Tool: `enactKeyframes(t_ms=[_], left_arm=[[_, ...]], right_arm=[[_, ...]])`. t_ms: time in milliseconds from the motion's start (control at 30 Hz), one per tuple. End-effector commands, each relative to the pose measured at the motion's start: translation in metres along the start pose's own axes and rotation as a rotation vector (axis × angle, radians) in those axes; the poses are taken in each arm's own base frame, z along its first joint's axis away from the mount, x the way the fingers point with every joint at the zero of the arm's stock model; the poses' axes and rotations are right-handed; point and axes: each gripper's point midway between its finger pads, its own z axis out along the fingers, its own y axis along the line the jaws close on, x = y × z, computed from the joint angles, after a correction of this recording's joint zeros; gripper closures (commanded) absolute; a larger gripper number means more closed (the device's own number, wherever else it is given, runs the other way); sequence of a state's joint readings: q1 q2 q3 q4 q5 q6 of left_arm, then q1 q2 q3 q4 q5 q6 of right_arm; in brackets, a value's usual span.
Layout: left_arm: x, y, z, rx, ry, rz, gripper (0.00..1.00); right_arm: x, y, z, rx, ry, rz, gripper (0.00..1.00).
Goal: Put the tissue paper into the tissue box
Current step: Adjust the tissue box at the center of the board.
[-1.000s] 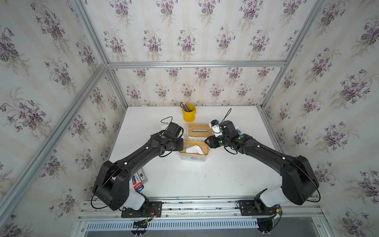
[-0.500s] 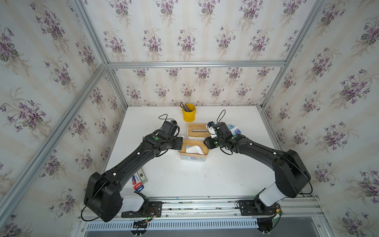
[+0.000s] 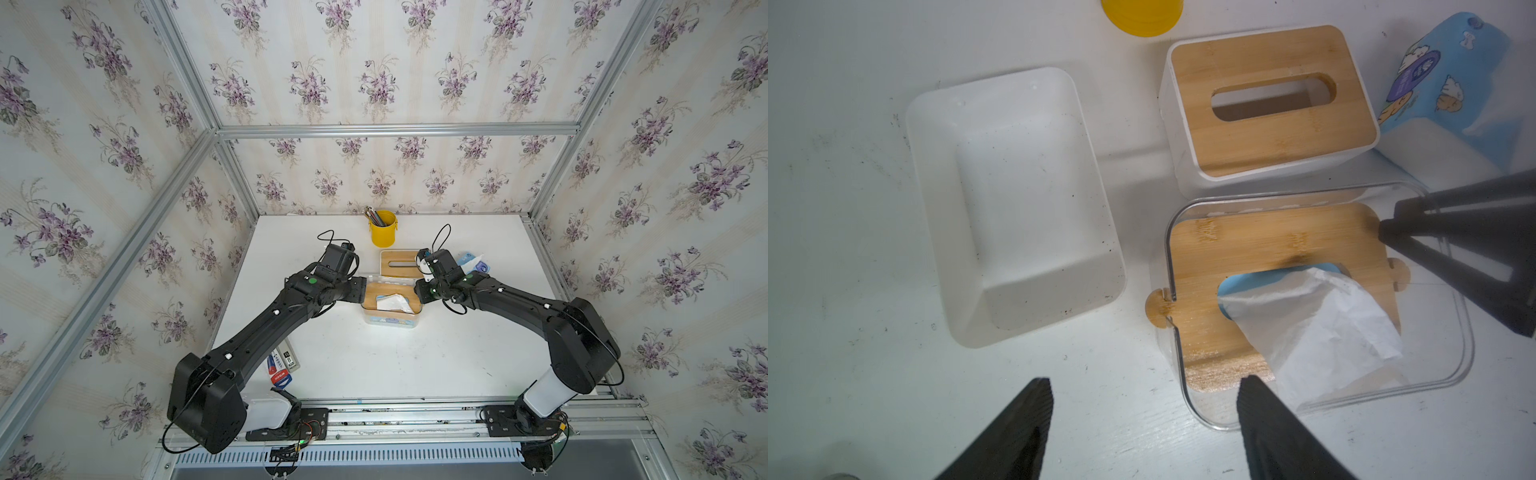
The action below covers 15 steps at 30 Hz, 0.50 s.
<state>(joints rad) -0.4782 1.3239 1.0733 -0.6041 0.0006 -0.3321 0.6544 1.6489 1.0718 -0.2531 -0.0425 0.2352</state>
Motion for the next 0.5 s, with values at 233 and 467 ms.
enactKeyframes(t_ms=[233,467], left_arm=[[0.0,0.005,0.003,-0.019,-0.003,0.019,0.24],[-0.001,0.008,0.002,-0.029,-0.006,0.021,0.23]], right_arm=[[-0.011,0.003,0.007,0.019,-0.01,-0.001,0.76],[-0.017,-0.003,0.006,0.063,-0.013,-0.017,0.81]])
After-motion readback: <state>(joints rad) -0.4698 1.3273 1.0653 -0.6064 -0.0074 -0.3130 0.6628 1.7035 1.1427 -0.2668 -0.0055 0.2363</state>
